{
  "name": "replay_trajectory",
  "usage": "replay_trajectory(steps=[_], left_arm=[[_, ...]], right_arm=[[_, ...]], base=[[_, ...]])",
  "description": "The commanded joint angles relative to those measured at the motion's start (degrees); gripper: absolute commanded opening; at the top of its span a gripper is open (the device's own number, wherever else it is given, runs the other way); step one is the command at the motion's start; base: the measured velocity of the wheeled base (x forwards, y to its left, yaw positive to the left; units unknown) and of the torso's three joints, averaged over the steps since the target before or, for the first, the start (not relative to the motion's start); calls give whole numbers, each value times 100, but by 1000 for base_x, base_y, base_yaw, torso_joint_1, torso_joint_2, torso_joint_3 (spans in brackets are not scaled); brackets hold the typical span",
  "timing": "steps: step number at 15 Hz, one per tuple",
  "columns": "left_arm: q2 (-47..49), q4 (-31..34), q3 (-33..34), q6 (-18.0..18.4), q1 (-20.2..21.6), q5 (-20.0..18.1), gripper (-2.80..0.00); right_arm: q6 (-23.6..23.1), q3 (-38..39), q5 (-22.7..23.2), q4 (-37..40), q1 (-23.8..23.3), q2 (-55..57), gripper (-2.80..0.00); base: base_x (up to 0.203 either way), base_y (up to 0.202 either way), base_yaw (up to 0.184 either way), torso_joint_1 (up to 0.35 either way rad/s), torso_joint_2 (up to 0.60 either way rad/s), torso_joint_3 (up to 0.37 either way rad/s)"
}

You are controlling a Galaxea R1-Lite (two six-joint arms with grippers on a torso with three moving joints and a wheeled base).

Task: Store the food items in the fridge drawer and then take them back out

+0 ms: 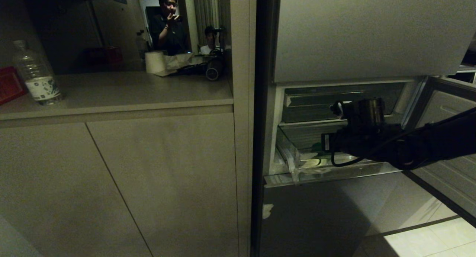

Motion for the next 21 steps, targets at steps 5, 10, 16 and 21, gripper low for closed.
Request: replay_trajectory(steps=[5,10,16,21], left_arm=[[8,-1,0,1,-2,0,-280],[8,2,0,1,-2,0,-280],[8,2,0,1,-2,0,-280],[8,-7,0,1,-2,0,-280]], right_arm=[[-10,-1072,-9,325,-129,834,-280],[-14,-1572,-161,1527,-240,858,-280],[-190,-1724,-371,2591,-376,559,-280],[-214,-1134,-371,2832,-417,-57,-280]], base=[[0,0,0,0,0,0],[0,0,0,0,0,0],[0,0,0,0,0,0],[0,0,0,0,0,0]])
